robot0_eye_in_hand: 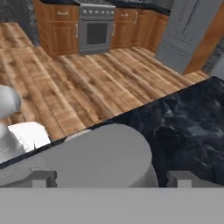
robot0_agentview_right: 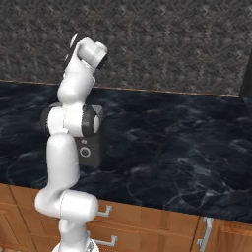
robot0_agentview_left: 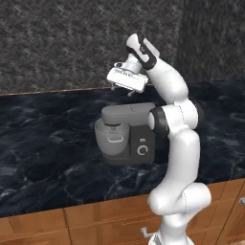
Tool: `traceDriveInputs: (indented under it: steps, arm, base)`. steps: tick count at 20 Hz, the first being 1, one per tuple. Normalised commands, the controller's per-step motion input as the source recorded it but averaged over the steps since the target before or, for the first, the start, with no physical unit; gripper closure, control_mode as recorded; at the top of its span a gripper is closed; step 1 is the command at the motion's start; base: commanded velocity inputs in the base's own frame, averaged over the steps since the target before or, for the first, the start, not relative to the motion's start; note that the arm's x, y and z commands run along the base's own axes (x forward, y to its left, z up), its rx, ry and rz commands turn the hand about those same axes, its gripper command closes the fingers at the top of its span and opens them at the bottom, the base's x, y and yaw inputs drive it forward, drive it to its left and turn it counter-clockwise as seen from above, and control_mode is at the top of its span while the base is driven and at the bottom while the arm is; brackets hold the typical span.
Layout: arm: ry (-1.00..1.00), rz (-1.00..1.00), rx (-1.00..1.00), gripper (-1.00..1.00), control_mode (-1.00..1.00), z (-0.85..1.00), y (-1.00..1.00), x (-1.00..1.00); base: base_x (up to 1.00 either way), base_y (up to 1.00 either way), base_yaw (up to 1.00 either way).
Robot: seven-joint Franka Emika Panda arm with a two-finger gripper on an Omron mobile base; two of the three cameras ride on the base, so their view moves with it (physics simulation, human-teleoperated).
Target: Close the stand mixer head.
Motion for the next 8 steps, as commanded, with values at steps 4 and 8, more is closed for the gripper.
traceDriveInputs:
  steps: [4, 8]
  arm:
    - [-0.08, 0.0, -0.01, -1.0, -1.0, 0.0, 0.0, -0.41]
    - [-0.03, 0.0, -0.01, -1.0, -1.0, 0.0, 0.0, -0.12]
  base:
    - [0.0, 0.0, 0.0]
    - [0.0, 0.0, 0.0]
